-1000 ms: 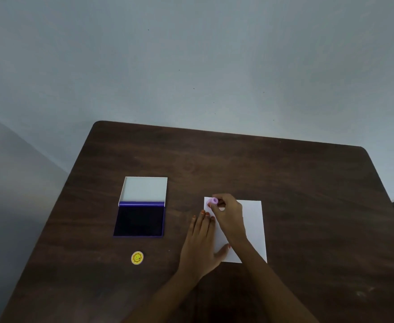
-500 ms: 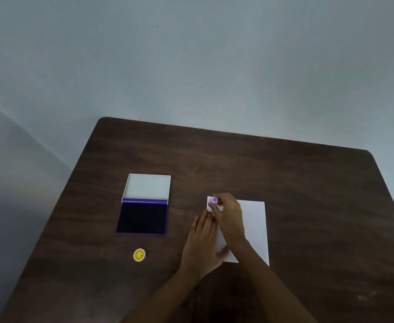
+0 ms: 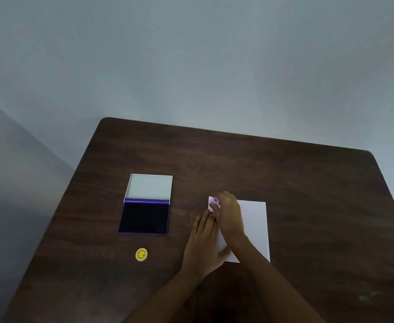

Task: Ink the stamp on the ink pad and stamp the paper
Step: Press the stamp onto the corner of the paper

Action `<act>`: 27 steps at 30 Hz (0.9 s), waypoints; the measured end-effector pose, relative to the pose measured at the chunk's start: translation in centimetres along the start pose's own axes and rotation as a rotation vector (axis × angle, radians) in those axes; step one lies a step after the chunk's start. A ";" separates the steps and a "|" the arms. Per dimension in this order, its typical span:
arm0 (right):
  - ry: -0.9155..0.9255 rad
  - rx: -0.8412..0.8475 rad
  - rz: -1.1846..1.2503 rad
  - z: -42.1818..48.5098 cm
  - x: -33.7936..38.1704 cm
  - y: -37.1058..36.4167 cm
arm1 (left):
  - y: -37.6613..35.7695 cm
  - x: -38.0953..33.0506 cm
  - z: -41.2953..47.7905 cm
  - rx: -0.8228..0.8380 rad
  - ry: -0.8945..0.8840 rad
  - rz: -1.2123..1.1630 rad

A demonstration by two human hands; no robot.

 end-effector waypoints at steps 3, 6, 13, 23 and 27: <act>0.003 -0.004 0.013 -0.1 0.1 0.1 | 0.0 0.1 0.0 0.014 0.025 -0.041; 0.010 -0.010 0.005 0.1 0.3 0.2 | 0.3 0.0 -0.2 0.021 0.001 -0.050; -0.031 0.002 -0.011 0.3 0.4 0.3 | 0.5 0.1 -0.2 0.067 0.020 -0.070; -0.066 0.057 -0.009 0.6 -0.1 0.4 | 1.2 0.1 -0.3 0.075 0.027 -0.069; -0.211 -0.130 0.505 0.3 -1.9 2.6 | 1.0 0.1 -0.3 0.085 0.022 -0.040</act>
Point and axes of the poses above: each hand's wrist, its own z-axis towards the middle knuckle, its own y-axis out of the back of the hand, x = y × z, the point moved 5 cm from there along z, towards the middle knuckle, and after that the axes turned 14 degrees about z, right-handed, at the moved point
